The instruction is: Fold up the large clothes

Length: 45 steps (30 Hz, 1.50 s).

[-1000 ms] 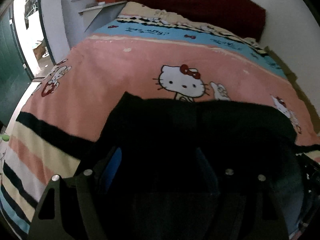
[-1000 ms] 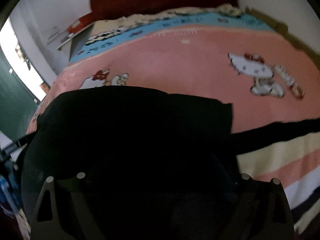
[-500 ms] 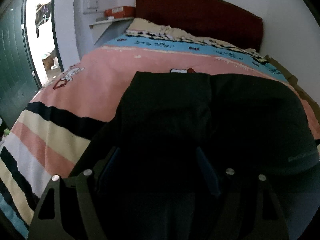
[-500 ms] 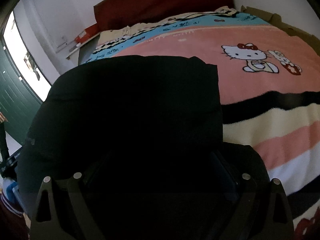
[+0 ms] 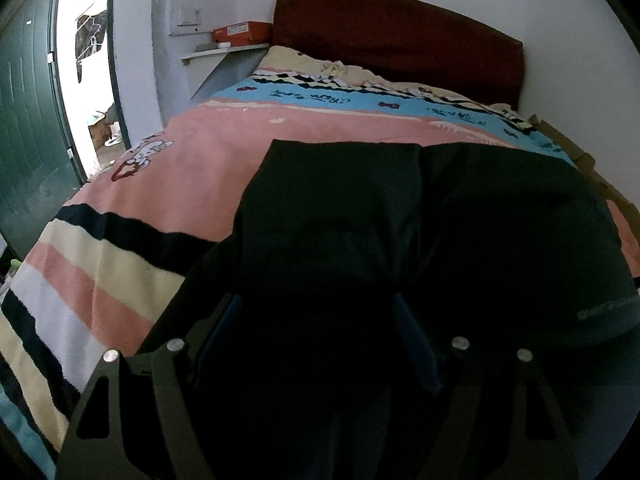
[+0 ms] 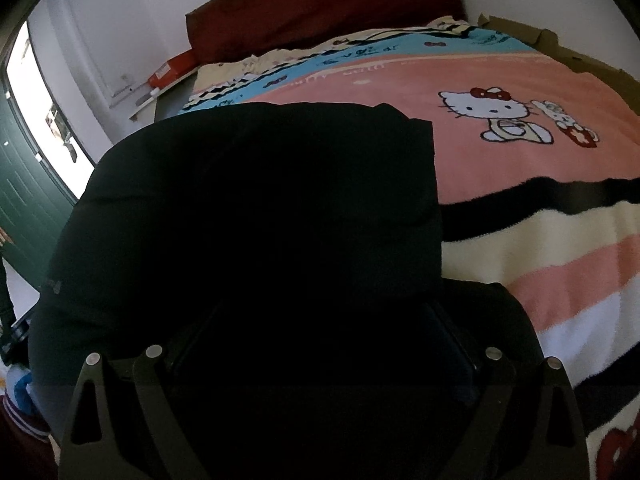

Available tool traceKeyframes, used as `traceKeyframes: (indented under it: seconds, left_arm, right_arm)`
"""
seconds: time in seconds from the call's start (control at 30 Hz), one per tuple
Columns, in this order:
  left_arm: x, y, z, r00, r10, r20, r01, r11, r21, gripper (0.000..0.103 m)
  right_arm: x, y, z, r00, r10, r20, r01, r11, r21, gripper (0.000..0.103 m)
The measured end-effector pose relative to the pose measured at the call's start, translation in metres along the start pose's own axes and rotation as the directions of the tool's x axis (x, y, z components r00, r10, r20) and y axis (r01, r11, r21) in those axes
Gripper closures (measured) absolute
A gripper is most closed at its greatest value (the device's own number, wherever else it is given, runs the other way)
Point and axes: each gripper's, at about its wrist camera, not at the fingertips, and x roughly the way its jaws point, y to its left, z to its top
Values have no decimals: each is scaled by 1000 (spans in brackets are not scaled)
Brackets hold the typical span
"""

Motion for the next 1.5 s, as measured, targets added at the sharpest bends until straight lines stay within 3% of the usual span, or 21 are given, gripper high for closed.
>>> traceKeyframes:
  seconds: [0.23, 0.4, 0.6, 0.8, 1.07, 1.23, 1.33, 1.5]
  left_arm:
    - [-2, -1, 2, 1000, 21, -14, -21, 1000, 14, 26]
    - [-31, 1, -2, 999, 50, 16, -51, 998, 37, 27]
    - [-72, 8, -24, 998, 29, 62, -32, 998, 45, 27]
    - [-71, 41, -48, 998, 58, 7, -58, 998, 11, 27]
    - [-81, 66, -60, 995, -6, -102, 4, 1000, -25, 26]
    - [-99, 79, -43, 995, -46, -91, 43, 998, -39, 27]
    - [-96, 91, -26, 987, -117, -108, 108, 990, -90, 27]
    - [-60, 100, 3, 950, -234, -204, 208, 968, -143, 27]
  right_arm:
    - [-3, -1, -2, 1000, -28, -6, 28, 1000, 1, 10]
    - [-20, 6, 1, 996, -90, -25, 90, 996, -6, 9]
    - [-63, 28, -15, 997, -56, 54, 59, 997, -53, 9]
    - [-75, 35, -45, 999, -27, 28, 30, 994, -107, 9]
    - [-92, -11, -63, 994, -99, -34, 98, 995, -35, 9]
    - [-120, -43, -67, 994, -103, -31, 104, 994, 19, 2]
    - [-126, -60, -56, 996, -80, -28, 82, 994, 67, 1]
    - [-104, -79, -33, 995, 58, -79, -43, 984, 175, 1]
